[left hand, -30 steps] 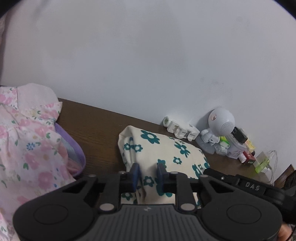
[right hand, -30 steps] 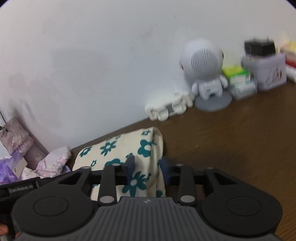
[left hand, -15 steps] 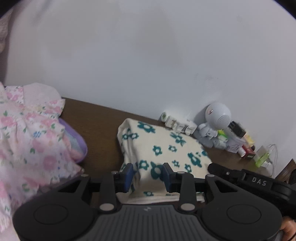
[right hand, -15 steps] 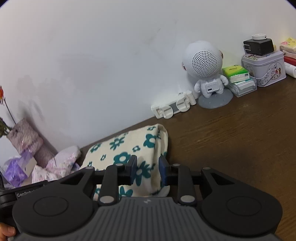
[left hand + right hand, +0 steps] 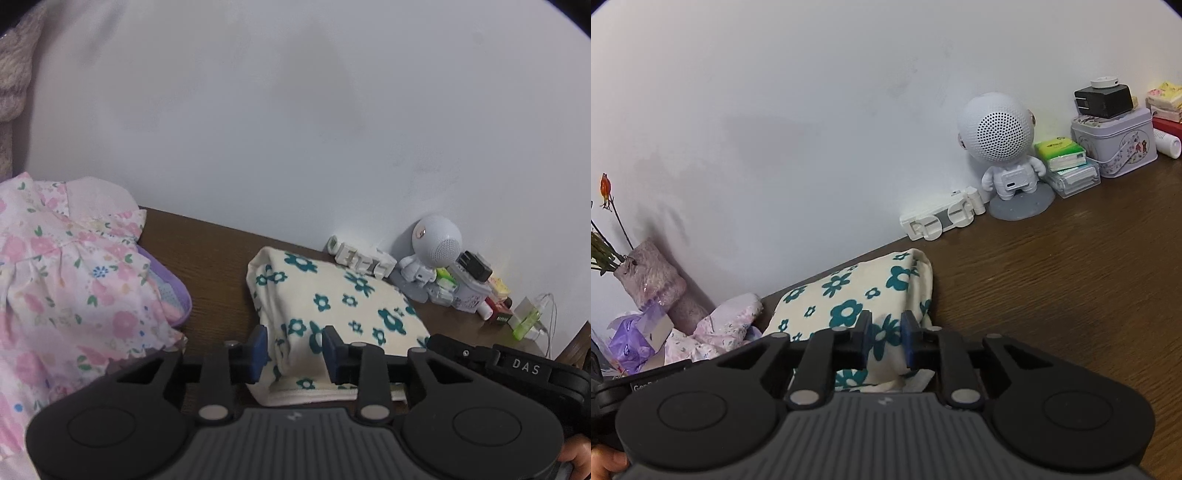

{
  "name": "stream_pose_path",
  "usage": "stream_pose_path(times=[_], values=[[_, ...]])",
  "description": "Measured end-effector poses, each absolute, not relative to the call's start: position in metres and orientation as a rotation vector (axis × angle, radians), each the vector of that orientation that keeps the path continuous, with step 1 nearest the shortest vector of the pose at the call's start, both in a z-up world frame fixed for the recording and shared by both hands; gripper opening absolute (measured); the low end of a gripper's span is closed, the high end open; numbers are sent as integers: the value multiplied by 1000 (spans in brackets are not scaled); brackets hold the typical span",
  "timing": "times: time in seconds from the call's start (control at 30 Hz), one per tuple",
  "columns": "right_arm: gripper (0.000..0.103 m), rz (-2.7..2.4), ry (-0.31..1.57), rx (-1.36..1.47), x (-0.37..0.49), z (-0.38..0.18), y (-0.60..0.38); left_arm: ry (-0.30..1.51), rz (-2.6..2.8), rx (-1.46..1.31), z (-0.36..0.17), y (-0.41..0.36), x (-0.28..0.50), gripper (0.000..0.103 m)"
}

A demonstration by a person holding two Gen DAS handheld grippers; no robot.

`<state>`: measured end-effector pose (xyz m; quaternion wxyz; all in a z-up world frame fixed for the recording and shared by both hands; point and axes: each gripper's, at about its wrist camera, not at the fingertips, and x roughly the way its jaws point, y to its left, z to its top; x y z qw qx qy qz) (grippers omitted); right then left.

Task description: Fold clothes

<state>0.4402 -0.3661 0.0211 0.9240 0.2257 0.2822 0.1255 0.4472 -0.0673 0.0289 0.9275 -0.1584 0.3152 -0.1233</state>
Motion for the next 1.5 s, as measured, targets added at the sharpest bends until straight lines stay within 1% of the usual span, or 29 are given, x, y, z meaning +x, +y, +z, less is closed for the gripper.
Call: stream_pose_path(times=[0.03, 0.1, 0.17, 0.2, 0.23, 0.27, 0.3, 0.37, 0.4, 0.43, 0.5, 0.53, 0.57, 0.6, 0.63, 0.67, 0.8, 0.93, 1.5], values=[[17, 249, 587, 448, 440, 20, -364, 660, -256, -323, 27, -68, 449, 15], [13, 235, 598, 422, 440, 18, -360, 662, -265, -322, 25, -68, 448, 14], [14, 232, 587, 414, 437, 19, -358, 629, -264, -316, 27, -67, 444, 16], [17, 228, 577, 409, 435, 19, -358, 612, -257, -311, 29, -67, 441, 26], [22, 223, 567, 402, 432, 20, -358, 596, -248, -306, 30, -66, 438, 46], [40, 221, 556, 390, 430, 21, -357, 579, -235, -306, 31, -65, 434, 56], [49, 222, 545, 376, 427, 21, -356, 561, -221, -307, 32, -63, 431, 68], [50, 218, 535, 342, 422, 22, -351, 534, -213, -287, 33, -63, 425, 70], [52, 215, 532, 324, 420, 22, -349, 525, -217, -272, 34, -63, 422, 75], [54, 213, 528, 307, 418, 23, -346, 515, -214, -255, 33, -65, 418, 83], [69, 208, 520, 271, 413, 23, -341, 489, -199, -210, 32, -69, 411, 90], [73, 206, 516, 254, 411, 24, -338, 476, -192, -186, 32, -71, 407, 91], [80, 204, 513, 236, 409, 24, -336, 468, -187, -154, 31, -75, 403, 93], [88, 201, 509, 218, 406, 24, -333, 460, -185, -123, 31, -78, 400, 99], [93, 200, 507, 207, 404, 24, -331, 452, -185, -99, 30, -82, 397, 103], [102, 200, 505, 199, 402, 25, -329, 443, -185, -76, 29, -85, 393, 103], [103, 201, 516, 177, 396, 25, -322, 458, -190, -47, 26, -90, 384, 103], [103, 187, 547, 154, 392, 22, -318, 511, -201, -45, 21, -88, 382, 103], [103, 153, 527, 119, 354, 19, -301, 517, -219, -66, 21, -78, 349, 103]])
